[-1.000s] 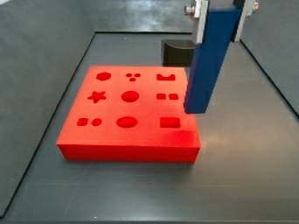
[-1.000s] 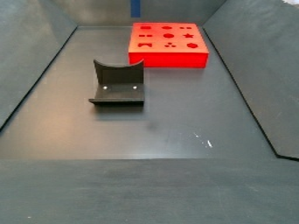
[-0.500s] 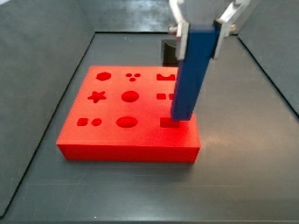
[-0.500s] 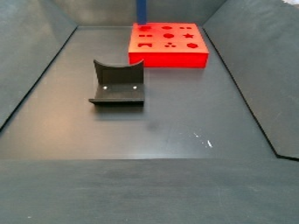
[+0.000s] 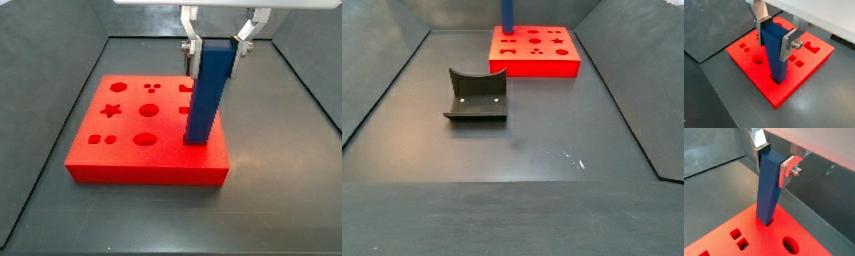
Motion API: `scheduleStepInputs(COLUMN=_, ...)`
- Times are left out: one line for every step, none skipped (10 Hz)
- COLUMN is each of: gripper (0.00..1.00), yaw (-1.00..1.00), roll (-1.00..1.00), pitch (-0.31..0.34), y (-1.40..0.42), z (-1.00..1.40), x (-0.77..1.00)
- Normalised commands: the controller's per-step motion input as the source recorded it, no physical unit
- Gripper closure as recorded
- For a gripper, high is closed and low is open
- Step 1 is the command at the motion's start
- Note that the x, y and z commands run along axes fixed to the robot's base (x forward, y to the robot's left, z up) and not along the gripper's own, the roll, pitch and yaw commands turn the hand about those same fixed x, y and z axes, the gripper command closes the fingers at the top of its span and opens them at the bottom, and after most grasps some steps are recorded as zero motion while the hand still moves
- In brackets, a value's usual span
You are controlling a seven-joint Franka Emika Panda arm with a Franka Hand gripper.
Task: Insert the rectangle object.
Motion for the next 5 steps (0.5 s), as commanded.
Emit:
scheduleStepInputs(gripper=1.0, yaw=0.0, roll=-0.02, pitch=-0.021, y=-0.11, z=-0.19, x=0.0)
scheduleStepInputs(gripper=1.0, yaw=0.0, roll=-0.03, pitch=-0.014, y=-0.16, z=-0.19, x=0.01)
scheduleStepInputs(gripper=1.0, yaw=0.0, roll=-0.04, pitch=0.0, y=-0.18, z=-0.18, x=0.04)
scheduleStepInputs(gripper=1.0, yaw=0.0, roll=-0.07, pitch=0.0, y=-0.07, z=-0.23, x=0.06)
scheduleStepInputs(gripper=1.0, yaw=-0.01, roll=-0.23, pitch=0.0, y=0.15, z=-0.56, x=0.09)
